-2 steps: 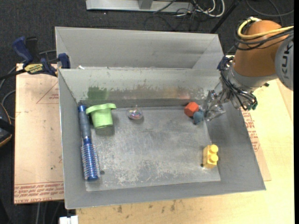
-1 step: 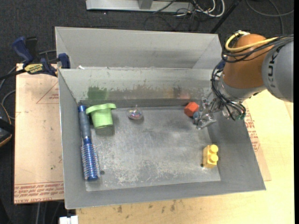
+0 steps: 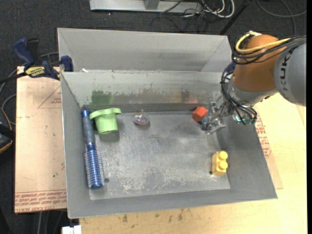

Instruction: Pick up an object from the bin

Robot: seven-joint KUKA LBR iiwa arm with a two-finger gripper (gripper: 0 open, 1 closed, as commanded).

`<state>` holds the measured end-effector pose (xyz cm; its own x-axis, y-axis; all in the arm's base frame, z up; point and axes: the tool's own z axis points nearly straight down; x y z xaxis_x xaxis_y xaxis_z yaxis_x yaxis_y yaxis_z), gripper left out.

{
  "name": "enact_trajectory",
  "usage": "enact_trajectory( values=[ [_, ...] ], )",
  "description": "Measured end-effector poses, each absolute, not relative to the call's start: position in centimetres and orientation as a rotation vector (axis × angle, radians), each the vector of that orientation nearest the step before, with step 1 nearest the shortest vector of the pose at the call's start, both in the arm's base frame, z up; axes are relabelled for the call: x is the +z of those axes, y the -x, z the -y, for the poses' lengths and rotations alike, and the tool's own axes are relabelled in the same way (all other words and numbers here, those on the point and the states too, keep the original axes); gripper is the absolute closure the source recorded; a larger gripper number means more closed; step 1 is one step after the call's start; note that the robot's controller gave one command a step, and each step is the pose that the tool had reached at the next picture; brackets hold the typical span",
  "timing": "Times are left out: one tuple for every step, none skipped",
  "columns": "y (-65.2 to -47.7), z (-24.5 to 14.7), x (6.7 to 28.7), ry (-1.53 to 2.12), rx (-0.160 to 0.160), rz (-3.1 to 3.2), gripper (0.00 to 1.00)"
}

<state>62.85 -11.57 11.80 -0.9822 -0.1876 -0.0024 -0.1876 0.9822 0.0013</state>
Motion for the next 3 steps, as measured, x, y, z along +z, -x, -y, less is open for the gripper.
enact_trajectory(
  values=[
    [-56.5,12.8,12.0,0.456,0.002,-3.111,0.0],
    [-50.8,15.1,13.5,0.393,-0.002,-3.113,0.0],
    [-49.9,14.8,7.3,0.558,-0.003,-3.08,0.0]
  ],
)
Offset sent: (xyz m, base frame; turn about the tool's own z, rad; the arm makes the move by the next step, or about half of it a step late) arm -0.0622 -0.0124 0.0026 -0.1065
